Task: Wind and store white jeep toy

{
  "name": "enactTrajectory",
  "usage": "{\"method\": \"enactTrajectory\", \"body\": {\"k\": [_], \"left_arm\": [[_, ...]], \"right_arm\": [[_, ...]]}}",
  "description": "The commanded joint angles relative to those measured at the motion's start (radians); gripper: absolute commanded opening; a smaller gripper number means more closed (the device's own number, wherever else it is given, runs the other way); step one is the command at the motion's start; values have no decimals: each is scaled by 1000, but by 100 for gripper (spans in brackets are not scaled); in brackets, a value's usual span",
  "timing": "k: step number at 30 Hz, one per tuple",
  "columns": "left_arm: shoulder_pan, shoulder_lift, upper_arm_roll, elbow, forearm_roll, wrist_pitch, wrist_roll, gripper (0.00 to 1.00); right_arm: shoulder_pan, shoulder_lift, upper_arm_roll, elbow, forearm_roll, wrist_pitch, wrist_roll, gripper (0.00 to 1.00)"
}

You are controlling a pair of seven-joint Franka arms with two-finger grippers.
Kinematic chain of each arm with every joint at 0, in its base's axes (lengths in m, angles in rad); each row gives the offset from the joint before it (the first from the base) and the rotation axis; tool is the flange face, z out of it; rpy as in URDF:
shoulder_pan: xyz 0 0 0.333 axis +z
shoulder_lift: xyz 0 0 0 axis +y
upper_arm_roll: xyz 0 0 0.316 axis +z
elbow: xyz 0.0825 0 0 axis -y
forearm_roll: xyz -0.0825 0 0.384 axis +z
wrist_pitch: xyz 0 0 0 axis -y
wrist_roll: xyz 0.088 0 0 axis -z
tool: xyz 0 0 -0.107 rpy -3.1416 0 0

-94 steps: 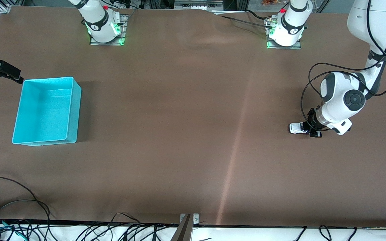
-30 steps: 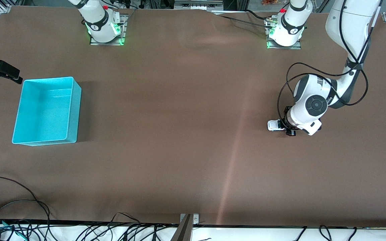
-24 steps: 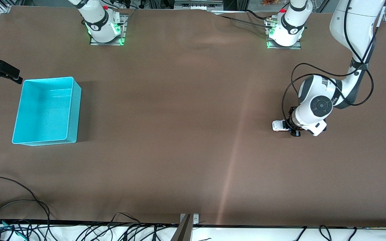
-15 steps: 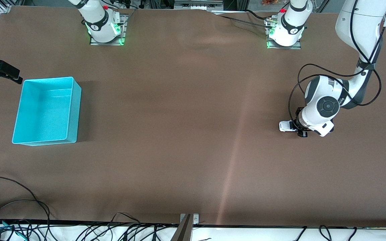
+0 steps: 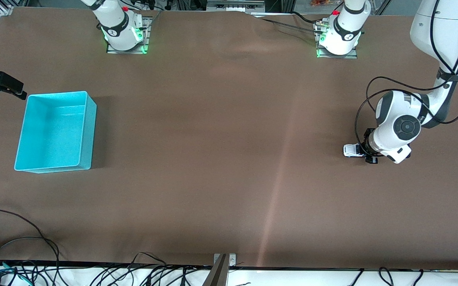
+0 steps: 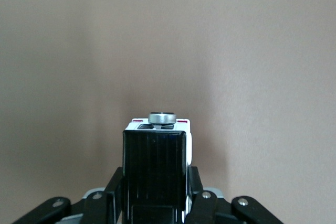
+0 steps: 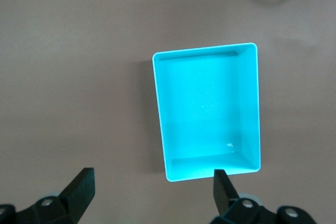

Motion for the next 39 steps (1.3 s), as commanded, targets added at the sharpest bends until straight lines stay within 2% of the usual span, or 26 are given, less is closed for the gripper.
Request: {"method": "enactTrajectory", "body": {"k": [1,5,8,9,12,13,14,22,29,39], "left_arm": [[37,43,-1,1,38,31,48,3],[63,43,-1,1,71,34,53,5],[67,43,-1,1,77,38,55,15],[67,43,-1,4,77,38,55,26],[67,41,-1,10,77,36,56,83],[67,40,-1,11,77,36,59,98],[67,35,-1,14,75,33,64,100],[110,-43,-6,22,71,-16,76,100],[132,-132,-7,25,20,-140,251,100],[126,-240,-14,59,-11,-220,472,100]], "right_arm": [[3,9,-3,27,-11,-8,-5,100],[3,9,-3,27,-11,-8,-5,100],[3,9,-3,27,-11,-8,-5,100],[3,9,-3,27,-11,-8,-5,100],[3,9,-3,27,-11,-8,-5,100],[3,9,-3,27,-11,-8,-5,100],[3,9,-3,27,-11,-8,-5,100],[3,9,-3,27,-11,-8,-5,100],[3,9,-3,27,-11,-8,-5,100],[3,9,-3,27,-11,-8,-5,100]]}}
